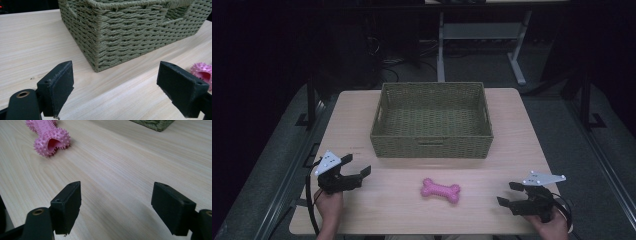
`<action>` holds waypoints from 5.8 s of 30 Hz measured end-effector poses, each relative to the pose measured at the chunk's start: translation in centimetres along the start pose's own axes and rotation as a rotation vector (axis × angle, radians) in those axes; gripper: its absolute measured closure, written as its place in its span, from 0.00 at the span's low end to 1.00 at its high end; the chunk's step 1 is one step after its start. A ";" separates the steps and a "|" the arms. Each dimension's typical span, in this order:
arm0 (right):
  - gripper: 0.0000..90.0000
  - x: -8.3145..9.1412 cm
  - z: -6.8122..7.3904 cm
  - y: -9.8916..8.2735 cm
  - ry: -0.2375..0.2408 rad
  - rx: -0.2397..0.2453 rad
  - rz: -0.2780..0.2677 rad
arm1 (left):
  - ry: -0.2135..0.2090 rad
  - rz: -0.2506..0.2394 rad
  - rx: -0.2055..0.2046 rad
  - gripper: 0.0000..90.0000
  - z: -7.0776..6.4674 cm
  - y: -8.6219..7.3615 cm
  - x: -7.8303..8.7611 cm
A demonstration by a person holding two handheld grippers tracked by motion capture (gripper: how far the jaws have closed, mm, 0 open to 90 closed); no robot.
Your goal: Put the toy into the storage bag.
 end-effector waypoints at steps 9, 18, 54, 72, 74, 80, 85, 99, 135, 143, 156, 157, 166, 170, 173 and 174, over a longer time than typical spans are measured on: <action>0.25 -0.3 1.3 1.0 0.018 0.036 0.022 | -0.011 0.004 -0.025 0.15 -0.3 -0.1 0.2; 0.24 -0.6 1.8 2.2 0.036 0.063 0.033 | -0.006 -0.005 -0.019 0.15 -0.2 -0.1 0.3; 0.21 -2.2 4.4 9.3 0.123 0.236 0.211 | 0.000 -0.009 -0.009 0.15 0.2 -0.1 0.3; 0.21 -3.4 5.7 11.3 0.148 0.322 0.276 | -0.001 -0.006 -0.008 0.15 0.3 -0.1 0.2; 0.21 -3.5 5.8 11.6 0.150 0.331 0.277 | -0.002 -0.008 -0.008 0.15 0.3 -0.1 0.2; 0.21 -3.9 6.1 12.2 0.158 0.351 0.291 | 0.002 -0.011 -0.003 0.15 0.4 -0.1 0.3; 0.21 -4.4 6.6 12.9 0.161 0.375 0.310 | 0.002 -0.013 -0.004 0.15 0.4 -0.1 0.3; 0.21 -5.8 7.9 14.1 0.179 0.429 0.354 | 0.007 -0.018 0.001 0.15 0.4 -0.1 0.4; 0.26 -11.5 10.6 14.9 0.212 0.543 0.506 | 0.011 -0.027 0.008 0.15 0.6 0.0 0.5; 0.30 -12.7 11.0 14.6 0.235 0.542 0.526 | 0.011 -0.027 0.007 0.15 0.7 -0.1 0.5; 0.42 -13.8 11.0 14.0 0.235 0.551 0.564 | 0.011 -0.029 0.008 0.15 0.8 -0.1 0.5; 0.45 -13.9 11.0 14.0 0.234 0.557 0.562 | 0.011 -0.031 0.007 0.15 0.7 -0.1 0.6; 0.52 -14.1 11.4 13.8 0.217 0.590 0.568 | 0.012 -0.031 0.012 0.15 0.9 -0.1 0.6; 0.56 -14.3 11.7 13.6 0.211 0.610 0.575 | 0.012 -0.030 0.012 0.15 0.9 -0.1 0.6; 0.62 -14.4 11.8 13.7 0.211 0.617 0.576 | 0.012 -0.028 0.011 0.15 0.9 -0.1 0.6; 0.62 -14.4 11.8 13.7 0.211 0.617 0.576 | 0.011 -0.029 0.012 0.15 0.9 -0.1 0.6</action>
Point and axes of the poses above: each handheld gripper's, and its own axes: x roughly backward along the jaws, y roughly out of its top, z roughly to its left, the point moved 2 cm from there along -x, roughly forward along the jaws, and after that the axes turned 2 degrees about z, right-handed, at the moved point
